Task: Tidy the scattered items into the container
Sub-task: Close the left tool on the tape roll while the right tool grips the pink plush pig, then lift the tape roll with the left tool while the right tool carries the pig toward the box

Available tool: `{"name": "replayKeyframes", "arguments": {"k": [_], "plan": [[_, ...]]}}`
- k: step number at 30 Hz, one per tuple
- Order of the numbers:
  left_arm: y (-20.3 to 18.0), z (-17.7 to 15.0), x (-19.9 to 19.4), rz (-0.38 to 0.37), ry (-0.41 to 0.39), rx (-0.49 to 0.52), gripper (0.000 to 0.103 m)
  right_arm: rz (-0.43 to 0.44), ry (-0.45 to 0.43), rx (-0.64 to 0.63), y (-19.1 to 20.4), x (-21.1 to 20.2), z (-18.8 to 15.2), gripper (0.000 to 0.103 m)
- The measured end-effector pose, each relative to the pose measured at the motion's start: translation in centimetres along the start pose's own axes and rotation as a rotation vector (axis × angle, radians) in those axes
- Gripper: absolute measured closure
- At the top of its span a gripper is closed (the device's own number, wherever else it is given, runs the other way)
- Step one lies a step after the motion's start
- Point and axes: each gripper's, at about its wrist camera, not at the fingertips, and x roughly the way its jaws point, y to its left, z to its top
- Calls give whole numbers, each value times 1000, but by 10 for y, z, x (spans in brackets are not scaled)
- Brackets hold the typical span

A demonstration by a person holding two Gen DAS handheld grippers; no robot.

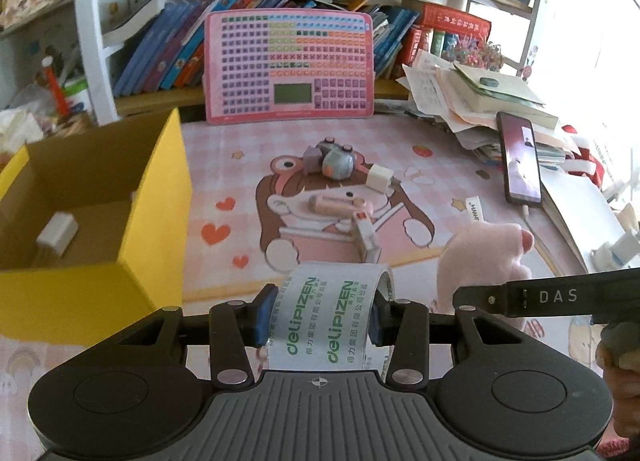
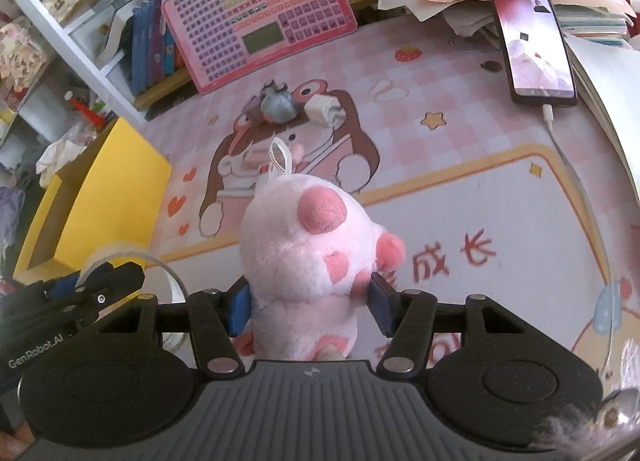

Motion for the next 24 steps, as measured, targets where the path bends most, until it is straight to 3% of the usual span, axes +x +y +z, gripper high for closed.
{"name": "replayKeyframes", "arguments": {"k": [12, 24], "plan": [[30, -29, -37, -49, -16, 1, 60, -53, -39, 48, 32, -21, -38, 47], [81, -70, -87, -79, -47, -33, 60, -89, -56, 25, 93, -40, -90, 47]]}}
